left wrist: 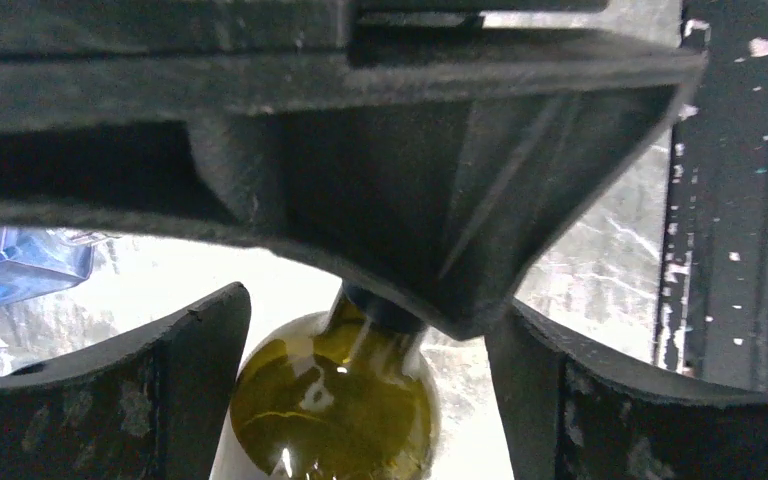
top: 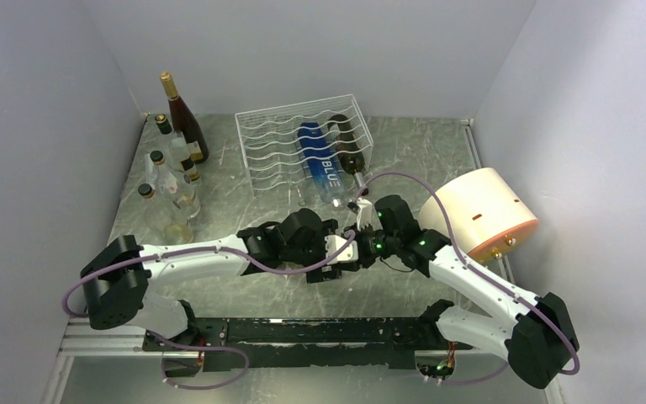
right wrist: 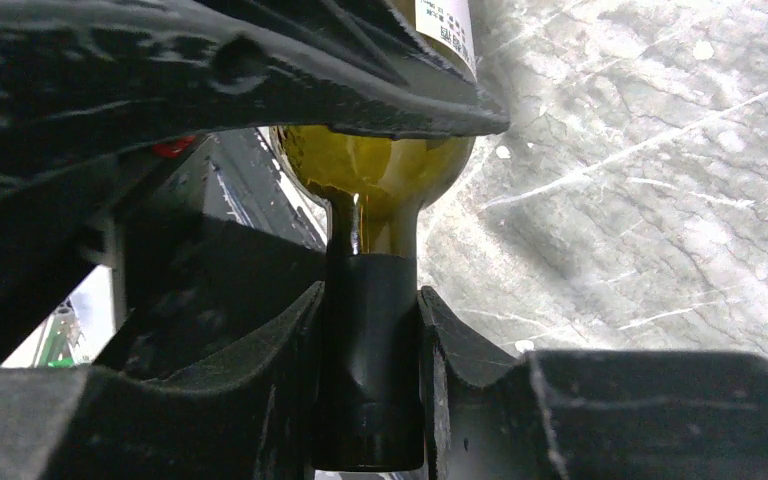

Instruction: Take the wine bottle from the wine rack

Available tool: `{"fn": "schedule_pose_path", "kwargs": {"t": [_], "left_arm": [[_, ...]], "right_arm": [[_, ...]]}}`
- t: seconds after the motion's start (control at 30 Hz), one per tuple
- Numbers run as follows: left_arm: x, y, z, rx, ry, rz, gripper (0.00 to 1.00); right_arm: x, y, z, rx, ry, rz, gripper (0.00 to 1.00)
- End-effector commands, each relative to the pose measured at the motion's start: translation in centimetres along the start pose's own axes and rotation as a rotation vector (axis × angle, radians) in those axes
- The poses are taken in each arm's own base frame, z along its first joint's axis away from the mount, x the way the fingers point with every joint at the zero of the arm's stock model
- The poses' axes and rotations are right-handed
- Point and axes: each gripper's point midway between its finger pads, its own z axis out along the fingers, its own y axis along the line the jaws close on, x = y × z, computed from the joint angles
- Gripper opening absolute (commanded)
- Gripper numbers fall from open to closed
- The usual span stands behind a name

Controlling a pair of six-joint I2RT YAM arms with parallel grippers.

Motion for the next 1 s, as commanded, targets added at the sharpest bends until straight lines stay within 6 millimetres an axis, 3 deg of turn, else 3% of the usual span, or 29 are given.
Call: {"fn": "schedule_pose_path", "kwargs": {"t": [0.0, 0.1, 0.27, 0.53, 0.73, 0.8, 0.87, 0.97], "left_arm": [[0.0, 1.4, 0.6, -0.073, 0.011, 0.057, 0.88], [0.6, 1.7, 1.0, -0.1, 0.018, 0.056, 0.85], [0.9, 2.2, 1.0, -0.143, 0.017, 0.037, 0.75], [0.0, 3.2, -1.0, -0.236, -0.045, -0.033, 0.36], [-0.8, 3.7, -3.6, -0.31, -0.122, -0.083, 0.16], [-1.4, 4.0, -4.6, -0.338, -0.157, -0.105, 0.08], [-1.8, 4.3, -5.6, -0.369, -0.19, -0.132, 0.07], [-2.2, 5.1, -7.1, -0.432, -0.226, -0.176, 0.07]], "right_arm": [[-3.3, 2.9, -1.3, -0.092, -0.104, -0.098, 0.0], [-3.3, 3.1, -1.5, -0.099, -0.114, -0.097, 0.01], [-3.5, 4.4, -1.8, -0.167, -0.137, -0.09, 0.2], [-4.8, 6.7, -2.5, -0.273, -0.2, -0.091, 0.42], [-5.9, 7.9, -3.4, -0.3, -0.253, -0.128, 0.6], [-6.4, 8.0, -3.7, -0.294, -0.271, -0.138, 0.63], [-7.0, 7.8, -3.8, -0.27, -0.287, -0.134, 0.63], [-9.0, 5.6, -4.3, -0.093, -0.366, -0.085, 0.68]]}}
